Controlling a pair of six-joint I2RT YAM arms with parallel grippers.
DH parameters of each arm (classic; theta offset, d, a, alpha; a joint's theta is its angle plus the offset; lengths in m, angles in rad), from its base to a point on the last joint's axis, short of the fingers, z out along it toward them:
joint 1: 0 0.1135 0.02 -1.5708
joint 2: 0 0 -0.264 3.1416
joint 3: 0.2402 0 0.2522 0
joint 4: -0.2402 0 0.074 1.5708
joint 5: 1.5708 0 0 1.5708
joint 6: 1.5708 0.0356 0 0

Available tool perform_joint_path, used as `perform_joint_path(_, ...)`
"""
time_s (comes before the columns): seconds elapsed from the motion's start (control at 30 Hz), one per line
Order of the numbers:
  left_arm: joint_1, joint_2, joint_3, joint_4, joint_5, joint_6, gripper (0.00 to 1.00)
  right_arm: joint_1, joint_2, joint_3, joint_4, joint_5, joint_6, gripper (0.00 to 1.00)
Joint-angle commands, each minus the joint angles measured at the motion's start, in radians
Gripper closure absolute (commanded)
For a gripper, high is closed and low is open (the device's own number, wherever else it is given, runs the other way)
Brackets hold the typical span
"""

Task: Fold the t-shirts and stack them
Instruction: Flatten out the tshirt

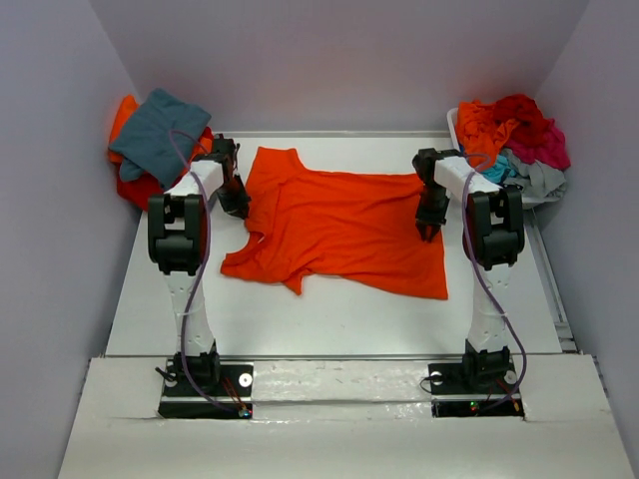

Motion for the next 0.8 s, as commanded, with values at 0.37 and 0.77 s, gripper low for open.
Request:
perform_joint_path(0.37,-0.003,0.102,0.246,-0.098,-0.108,0.012,0.93,-0.011,0.022,0.005,0.014,0.035,-0.011,0.74)
perform_joint_path(0.77,0.017,0.19,0.414,-0.17,-0.174,0.028,0.94,-0.03,0.011,-0.01,0.014,0.044,-0.016,0.73)
